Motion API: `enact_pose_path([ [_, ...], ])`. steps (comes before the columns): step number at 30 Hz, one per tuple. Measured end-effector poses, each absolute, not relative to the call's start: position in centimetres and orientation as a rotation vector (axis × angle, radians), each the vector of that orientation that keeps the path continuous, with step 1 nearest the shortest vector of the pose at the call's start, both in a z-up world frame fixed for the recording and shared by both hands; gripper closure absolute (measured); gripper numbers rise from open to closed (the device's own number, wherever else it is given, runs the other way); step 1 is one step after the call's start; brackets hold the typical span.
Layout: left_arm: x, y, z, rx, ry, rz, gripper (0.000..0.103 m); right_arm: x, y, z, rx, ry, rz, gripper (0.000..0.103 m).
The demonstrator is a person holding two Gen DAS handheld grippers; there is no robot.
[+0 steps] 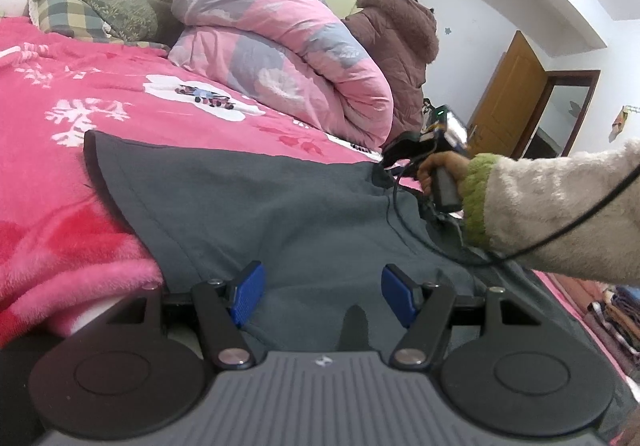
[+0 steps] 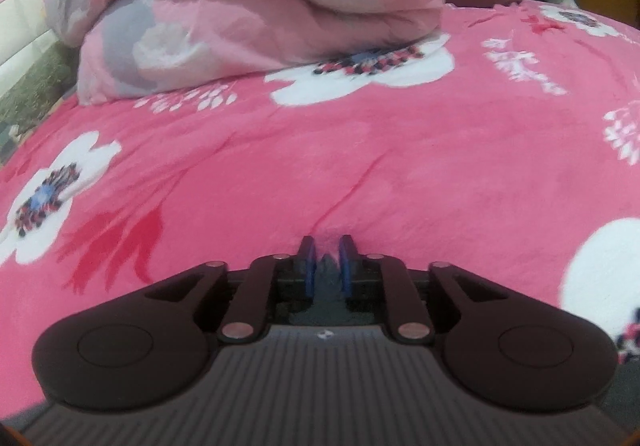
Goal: Fold clothes
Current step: 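Move the left tool to the trouser edge and close on it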
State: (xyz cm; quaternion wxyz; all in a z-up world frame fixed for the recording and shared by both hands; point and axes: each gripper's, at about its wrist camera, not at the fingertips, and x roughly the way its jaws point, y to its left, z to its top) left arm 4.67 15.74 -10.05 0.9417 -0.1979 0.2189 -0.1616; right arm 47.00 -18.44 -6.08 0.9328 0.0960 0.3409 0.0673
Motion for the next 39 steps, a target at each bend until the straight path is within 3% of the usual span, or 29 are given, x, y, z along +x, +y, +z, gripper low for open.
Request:
enact_pose_path([
  [1,4.7,15.9,-10.1,-0.414,0.445,-0.333,0.037,46.3,-18.9,-4.9,0.212,0.675,0.158,0.08],
  [5,4.6,16.6,-10.2,-0.47,0.439,-0.348,0.037,43.7,-20.8,0.0,0.274,0.585,0.237,0.078],
  [12,4.7,16.7,-10.3,-0.473,0.438,-0.348,0.037,34.2,-23.6,5.7,0.151,0.658,0.4,0.078],
  [15,4.7,16.6,-10.3,-0.469,0.439,-0.341,0.037,31.5,-23.4,4.7,0.121,0.738,0.421,0.078],
  [19,4.5,16.4,-9.9,-0.467,0.449,-0.324,0.036,30.4,-21.2,-1.2,0.077,0.867,0.408,0.078],
  [23,3.8,17.2,-8.1,-0.508,0.494,-0.27,0.035,29.2,-21.1,-2.3,0.11,0.879,0.382,0.079],
  [28,3.4,18.9,-3.5,-0.417,0.42,-0.163,0.031,27.7,-21.1,-3.6,0.153,0.892,0.348,0.078],
  [34,10.0,21.2,-3.0,-0.272,0.48,0.014,0.029,25.6,-21.2,-2.8,0.196,0.877,0.405,0.078],
  [39,14.8,22.1,-5.1,-0.174,0.653,-0.027,0.044,25.7,-19.8,-1.4,0.172,0.862,0.485,0.078],
])
